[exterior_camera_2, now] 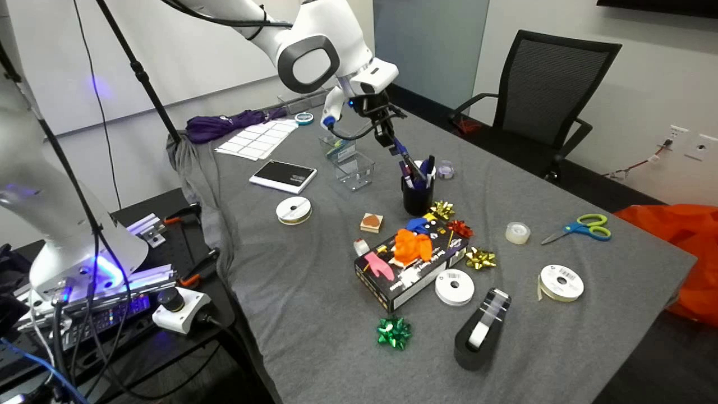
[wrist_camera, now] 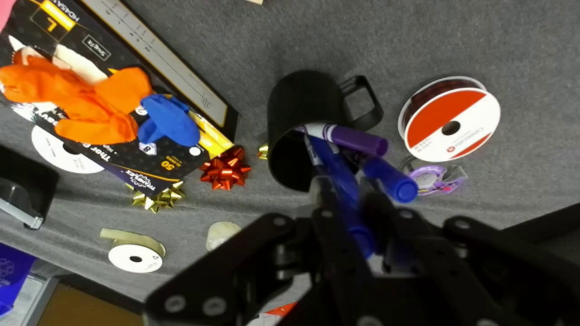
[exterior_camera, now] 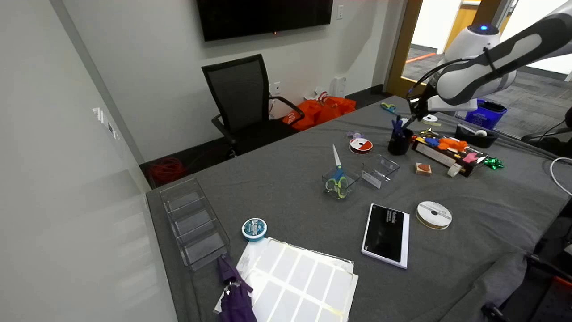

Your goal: Remove a pen from the stationary holder

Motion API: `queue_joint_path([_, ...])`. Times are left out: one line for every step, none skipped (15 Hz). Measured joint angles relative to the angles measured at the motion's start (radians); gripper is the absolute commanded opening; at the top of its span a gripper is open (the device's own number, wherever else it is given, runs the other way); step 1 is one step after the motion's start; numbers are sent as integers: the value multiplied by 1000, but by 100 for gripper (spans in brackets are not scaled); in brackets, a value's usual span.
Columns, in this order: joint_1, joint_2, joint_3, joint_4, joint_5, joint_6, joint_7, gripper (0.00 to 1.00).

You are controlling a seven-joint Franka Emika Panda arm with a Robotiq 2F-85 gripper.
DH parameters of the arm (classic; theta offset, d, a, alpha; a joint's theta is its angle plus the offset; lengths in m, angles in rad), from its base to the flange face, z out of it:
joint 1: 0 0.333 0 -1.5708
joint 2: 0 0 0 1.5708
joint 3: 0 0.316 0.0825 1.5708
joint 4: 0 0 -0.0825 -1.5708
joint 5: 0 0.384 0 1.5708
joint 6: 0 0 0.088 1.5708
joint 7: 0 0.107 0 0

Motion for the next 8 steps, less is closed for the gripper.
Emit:
queue_joint_path([-5, -19, 7, -18, 8, -2, -25, 5])
queue_joint_path([-14, -43, 17, -41, 20, -3, -57, 5])
queue_joint_path([-26, -70, 30, -69, 35, -4, -95, 5])
queue_joint_path([-39, -100, 44, -101, 51, -4, -137, 5])
queue_joint_path([-53, -131, 58, -136, 69, -4, -183, 5])
queue_joint_path([-68, -164, 70, -171, 89, -4, -230, 5])
queue_joint_path([-83, -196, 80, -208, 108, -5, -281, 5])
queue_joint_path([-94, -223, 85, -242, 123, -6, -324, 5])
